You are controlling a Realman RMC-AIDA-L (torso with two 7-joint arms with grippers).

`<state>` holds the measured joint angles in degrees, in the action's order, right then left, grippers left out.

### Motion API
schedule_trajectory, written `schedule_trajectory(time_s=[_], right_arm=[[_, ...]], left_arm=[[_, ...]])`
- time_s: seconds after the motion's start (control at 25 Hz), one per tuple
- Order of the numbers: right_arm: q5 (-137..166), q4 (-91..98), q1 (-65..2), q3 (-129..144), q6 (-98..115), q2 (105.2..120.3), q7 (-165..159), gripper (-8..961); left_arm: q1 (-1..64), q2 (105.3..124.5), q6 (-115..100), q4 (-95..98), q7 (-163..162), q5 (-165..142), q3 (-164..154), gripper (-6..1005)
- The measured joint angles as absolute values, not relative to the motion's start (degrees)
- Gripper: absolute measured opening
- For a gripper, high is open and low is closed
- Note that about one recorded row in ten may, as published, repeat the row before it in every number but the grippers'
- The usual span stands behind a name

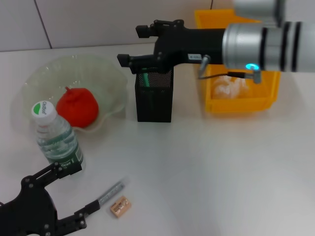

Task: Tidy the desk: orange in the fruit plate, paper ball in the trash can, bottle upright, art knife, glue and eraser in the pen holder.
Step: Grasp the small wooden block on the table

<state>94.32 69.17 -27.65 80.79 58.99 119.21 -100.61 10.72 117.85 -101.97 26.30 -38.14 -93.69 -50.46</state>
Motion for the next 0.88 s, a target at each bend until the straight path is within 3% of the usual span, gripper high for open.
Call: schedule_trajectory(time_s=[0.52, 0.88], right_arm=[[88.62, 66.68, -18.08, 68.57, 83.17, 119.25, -89.44, 840], [90.72, 59.09, -15.23, 64.82, 91.04, 119.2, -77.51, 839]], left_arm=[[10.06, 117.42, -103.5, 26.57, -38.39, -93.31, -50.17, 798], [10.06, 117.26, -102.82, 26.7, -39.42, -93.56, -49.75, 798]])
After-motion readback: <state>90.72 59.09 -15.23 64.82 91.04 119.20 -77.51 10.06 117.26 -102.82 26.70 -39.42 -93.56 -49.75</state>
